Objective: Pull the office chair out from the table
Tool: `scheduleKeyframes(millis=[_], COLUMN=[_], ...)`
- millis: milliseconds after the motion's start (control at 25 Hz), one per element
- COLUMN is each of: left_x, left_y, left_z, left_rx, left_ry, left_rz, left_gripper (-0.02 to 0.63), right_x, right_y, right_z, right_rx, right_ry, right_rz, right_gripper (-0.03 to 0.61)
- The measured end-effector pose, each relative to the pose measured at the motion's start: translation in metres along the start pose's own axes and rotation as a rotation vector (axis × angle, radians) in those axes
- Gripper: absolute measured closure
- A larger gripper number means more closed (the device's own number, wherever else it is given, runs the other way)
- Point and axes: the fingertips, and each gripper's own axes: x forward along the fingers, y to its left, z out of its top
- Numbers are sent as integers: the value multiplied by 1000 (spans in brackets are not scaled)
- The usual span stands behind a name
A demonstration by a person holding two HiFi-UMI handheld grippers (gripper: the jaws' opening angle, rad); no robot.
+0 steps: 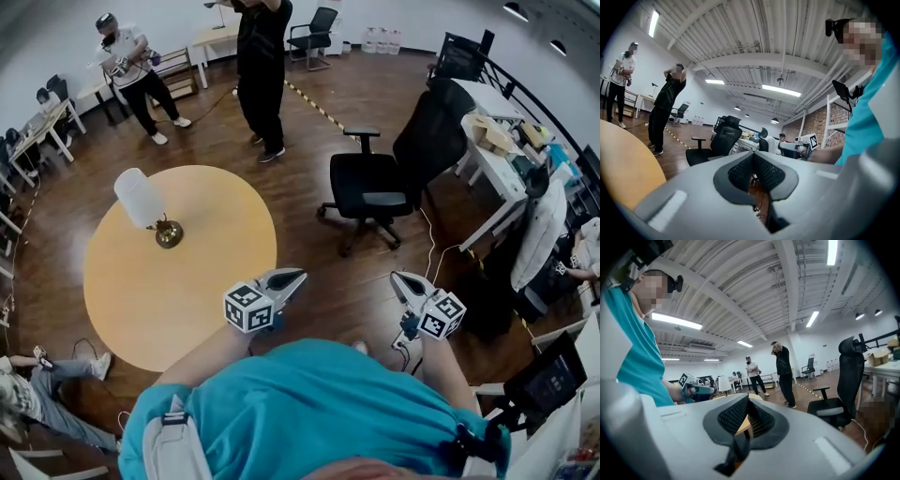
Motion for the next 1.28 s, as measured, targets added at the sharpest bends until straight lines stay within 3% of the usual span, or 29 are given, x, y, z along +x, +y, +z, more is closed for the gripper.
scheduleKeyframes(millis=[120,400,640,840,1080,1280], left_x=[-44,-100,-142,-125,-86,-126], left_y=[3,-7,-73,-142,-196,-225], left_z=[-1,11,-8,-42,-75,-68], left_rx=[-4,-12,-16,-21,-25,-15], left_ry=[16,-25,-12,1,65,52], left_rz=[-4,-29,-57,-11,47,120], left_gripper=[584,584,584,584,584,584], right_x=[16,25,-14,-80,-128,-124], right_y=[46,108,179,187,156,197], right_z=[-11,7,-12,-44,-60,-58], right_rx=[11,-20,-33,-32,6,10], right_ry=[25,32,22,36,15,23], right_rz=[-3,-34,-26,26,95,173], right_gripper=[581,581,580,581,581,580])
